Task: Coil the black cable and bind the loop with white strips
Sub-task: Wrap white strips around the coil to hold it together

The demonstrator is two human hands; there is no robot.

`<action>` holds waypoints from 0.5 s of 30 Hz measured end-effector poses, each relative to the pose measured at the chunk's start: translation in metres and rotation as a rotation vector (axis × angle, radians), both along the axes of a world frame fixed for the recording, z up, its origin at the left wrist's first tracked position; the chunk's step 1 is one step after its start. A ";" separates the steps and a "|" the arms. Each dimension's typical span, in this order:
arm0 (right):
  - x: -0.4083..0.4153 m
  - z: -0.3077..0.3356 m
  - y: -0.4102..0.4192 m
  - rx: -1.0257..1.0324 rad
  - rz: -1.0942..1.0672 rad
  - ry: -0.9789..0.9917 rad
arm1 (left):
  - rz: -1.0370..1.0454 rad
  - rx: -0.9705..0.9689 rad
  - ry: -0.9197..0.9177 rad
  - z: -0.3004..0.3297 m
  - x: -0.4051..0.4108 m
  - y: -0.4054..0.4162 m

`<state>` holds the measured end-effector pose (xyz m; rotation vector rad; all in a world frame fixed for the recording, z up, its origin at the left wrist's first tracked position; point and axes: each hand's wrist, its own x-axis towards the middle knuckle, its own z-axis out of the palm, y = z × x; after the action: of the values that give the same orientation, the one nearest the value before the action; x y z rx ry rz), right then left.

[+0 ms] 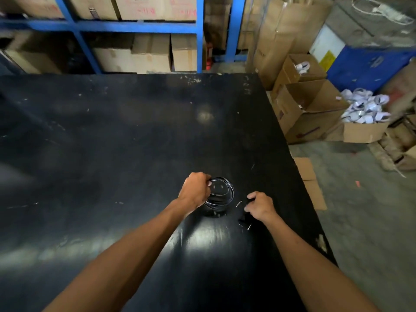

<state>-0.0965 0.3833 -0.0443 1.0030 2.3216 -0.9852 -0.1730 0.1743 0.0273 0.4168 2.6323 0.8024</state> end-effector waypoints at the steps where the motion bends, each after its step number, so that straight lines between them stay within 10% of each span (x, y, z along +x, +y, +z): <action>1: 0.000 0.002 0.001 -0.040 -0.020 0.029 | -0.002 0.000 0.000 0.001 0.001 -0.001; 9: 0.005 0.057 0.003 -0.332 -0.161 0.328 | -0.047 -0.033 0.061 0.018 0.011 -0.004; 15: 0.003 0.117 0.001 0.006 0.195 0.514 | -0.287 -0.026 0.266 0.048 0.026 -0.006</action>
<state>-0.0935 0.3843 0.0726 0.5491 2.7649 -1.2683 -0.1469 0.1686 0.0754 0.9266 2.7264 0.6562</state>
